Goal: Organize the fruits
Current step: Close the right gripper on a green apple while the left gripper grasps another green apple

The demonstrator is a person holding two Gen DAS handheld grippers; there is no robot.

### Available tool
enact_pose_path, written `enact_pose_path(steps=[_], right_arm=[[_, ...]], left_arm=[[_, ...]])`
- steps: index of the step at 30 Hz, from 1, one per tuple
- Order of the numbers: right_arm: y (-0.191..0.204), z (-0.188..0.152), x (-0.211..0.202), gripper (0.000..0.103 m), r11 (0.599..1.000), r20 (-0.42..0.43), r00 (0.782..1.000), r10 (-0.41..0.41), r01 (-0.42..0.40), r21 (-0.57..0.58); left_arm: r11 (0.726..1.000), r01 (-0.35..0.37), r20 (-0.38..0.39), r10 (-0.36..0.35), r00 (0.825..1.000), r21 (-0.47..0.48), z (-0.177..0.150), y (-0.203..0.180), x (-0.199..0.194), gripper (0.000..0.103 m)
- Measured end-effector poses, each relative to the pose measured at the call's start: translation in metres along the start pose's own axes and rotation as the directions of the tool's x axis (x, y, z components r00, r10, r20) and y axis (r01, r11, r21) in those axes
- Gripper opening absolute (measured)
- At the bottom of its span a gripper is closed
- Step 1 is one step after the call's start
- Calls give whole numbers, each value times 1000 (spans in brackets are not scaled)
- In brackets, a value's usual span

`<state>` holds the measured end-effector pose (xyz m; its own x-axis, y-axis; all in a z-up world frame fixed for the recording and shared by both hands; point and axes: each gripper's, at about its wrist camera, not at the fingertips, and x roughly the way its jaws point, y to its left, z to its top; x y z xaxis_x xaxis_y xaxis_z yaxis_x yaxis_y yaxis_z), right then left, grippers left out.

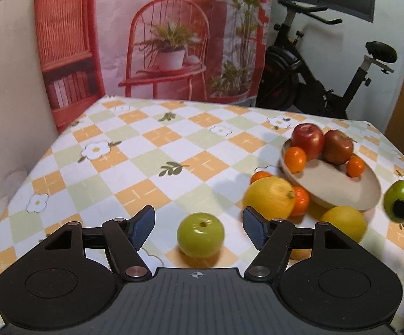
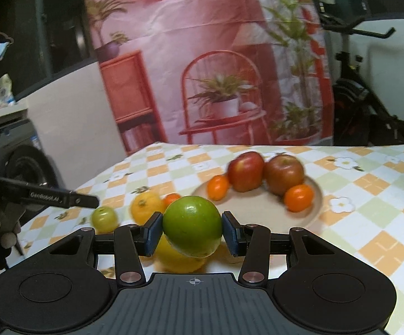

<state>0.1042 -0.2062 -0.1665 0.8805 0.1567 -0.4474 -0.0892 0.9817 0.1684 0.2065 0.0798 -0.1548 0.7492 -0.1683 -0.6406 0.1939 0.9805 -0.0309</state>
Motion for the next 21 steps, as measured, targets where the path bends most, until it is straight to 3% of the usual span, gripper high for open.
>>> enact_pose_path(steps=[7, 14, 20, 21], right_arm=[[-21, -4, 1, 43, 998, 9, 999, -44, 43, 49], [-27, -11, 5, 43, 996, 1, 999, -37, 37, 81], [-27, -15, 7, 43, 995, -8, 999, -38, 39, 90], [-27, -15, 7, 43, 995, -9, 999, -38, 39, 90]], left_arm=[[1000, 23, -76, -24, 997, -6, -4, 3, 27, 73], [999, 25, -112, -28, 993, -28, -6, 7, 40, 72], [999, 16, -110, -22, 994, -52, -7, 12, 45, 62], [998, 23, -103, -28, 994, -51, -7, 12, 44, 56]])
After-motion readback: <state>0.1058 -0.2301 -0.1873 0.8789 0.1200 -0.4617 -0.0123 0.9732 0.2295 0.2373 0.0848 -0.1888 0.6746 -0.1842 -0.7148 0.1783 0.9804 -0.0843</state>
